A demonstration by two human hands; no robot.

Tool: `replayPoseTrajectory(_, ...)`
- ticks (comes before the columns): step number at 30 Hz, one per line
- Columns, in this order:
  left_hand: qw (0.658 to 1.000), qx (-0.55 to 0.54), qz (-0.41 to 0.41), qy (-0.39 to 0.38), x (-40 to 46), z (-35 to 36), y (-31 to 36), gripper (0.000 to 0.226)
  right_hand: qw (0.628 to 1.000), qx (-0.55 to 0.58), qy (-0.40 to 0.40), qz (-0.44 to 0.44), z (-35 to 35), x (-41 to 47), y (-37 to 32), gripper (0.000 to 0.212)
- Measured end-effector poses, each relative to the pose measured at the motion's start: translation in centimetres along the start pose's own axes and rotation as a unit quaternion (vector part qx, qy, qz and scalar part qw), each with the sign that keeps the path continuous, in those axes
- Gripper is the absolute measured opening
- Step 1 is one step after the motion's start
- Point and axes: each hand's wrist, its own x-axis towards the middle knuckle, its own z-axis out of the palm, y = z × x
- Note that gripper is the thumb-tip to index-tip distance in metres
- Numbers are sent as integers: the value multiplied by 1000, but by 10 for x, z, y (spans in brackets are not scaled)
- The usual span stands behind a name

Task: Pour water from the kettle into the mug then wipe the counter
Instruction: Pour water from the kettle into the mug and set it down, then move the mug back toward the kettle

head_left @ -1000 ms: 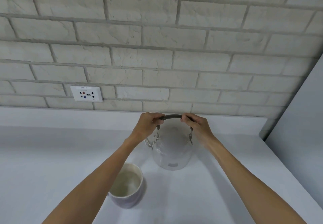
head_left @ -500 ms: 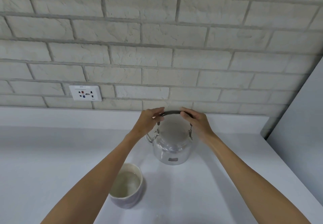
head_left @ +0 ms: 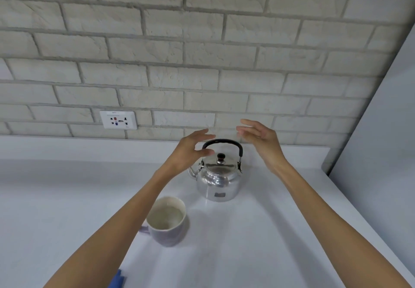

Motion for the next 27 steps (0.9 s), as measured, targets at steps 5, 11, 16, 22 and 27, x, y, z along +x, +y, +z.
replayPoseTrajectory(5,998,15,11,55,-60,-17,23,27,1000,7,-17,0,16,-56,-20,12)
replayPoseTrajectory(11,997,40,-16,57,-134,-35,33,8,998,17,-33,47,59,-122,-18,11)
replayPoseTrajectory(16,996,28,-56,57,-182,-40,28,7,994,18,-48,101,102,-165,-9,14)
replayPoseTrajectory(22,995,32,-71,58,-227,-40,13,8,988,6,-47,149,142,-206,3,24)
replayPoseTrajectory(27,990,42,-117,67,-264,-41,-7,10,980,-22,-51,194,176,-232,19,31)
